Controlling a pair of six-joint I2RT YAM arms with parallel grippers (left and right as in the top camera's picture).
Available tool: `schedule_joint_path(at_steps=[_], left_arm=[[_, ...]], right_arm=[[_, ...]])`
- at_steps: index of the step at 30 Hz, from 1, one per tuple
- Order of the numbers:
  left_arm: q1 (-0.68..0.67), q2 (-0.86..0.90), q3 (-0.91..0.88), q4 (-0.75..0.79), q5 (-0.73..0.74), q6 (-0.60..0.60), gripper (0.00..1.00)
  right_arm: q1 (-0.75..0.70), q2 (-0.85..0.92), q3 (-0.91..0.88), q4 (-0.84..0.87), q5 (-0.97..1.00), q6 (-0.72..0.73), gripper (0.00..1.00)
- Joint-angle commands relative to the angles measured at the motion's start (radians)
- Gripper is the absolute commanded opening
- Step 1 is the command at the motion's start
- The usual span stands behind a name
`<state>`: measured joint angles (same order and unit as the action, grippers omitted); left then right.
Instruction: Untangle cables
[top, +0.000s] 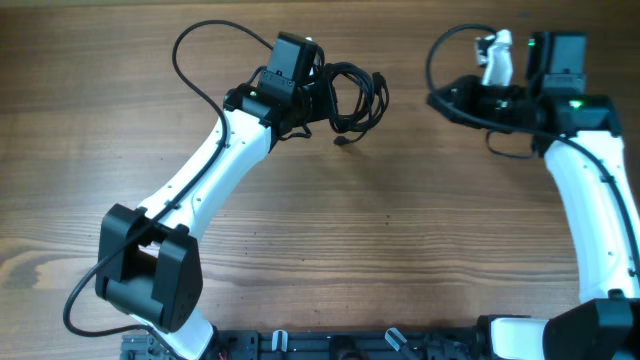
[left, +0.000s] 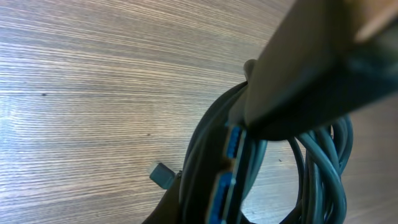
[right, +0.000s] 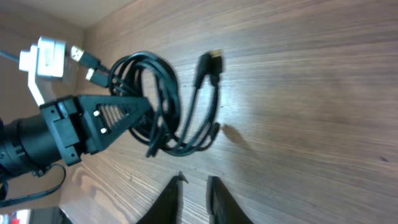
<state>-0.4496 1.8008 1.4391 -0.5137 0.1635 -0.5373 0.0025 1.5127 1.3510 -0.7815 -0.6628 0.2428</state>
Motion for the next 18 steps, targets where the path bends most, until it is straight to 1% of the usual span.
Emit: schedule_joint_path(at_steps=[1,5,9,18], left_arm=[[0.0,0.0,-0.002,0.037,0.119,0.003,0.04],[0.0,0.0,-0.002,0.076,0.196,0.006,0.04],[0.0,0.0,-0.002,0.087,0.2,0.006,0.04],[0.0,0.0,-0.002,0.085,0.199,0.006,0.04]], right_arm=[[0.053,-0.01,0.017,0.018,0.064,-0.014,0.42],[0.056,-0.01,0.017,0.029,0.064,-0.007,0.46],[0.056,-0.001,0.017,0.032,0.085,0.0,0.49],[0.056,0.087,0.016,0.021,0.117,0.097,0.57]])
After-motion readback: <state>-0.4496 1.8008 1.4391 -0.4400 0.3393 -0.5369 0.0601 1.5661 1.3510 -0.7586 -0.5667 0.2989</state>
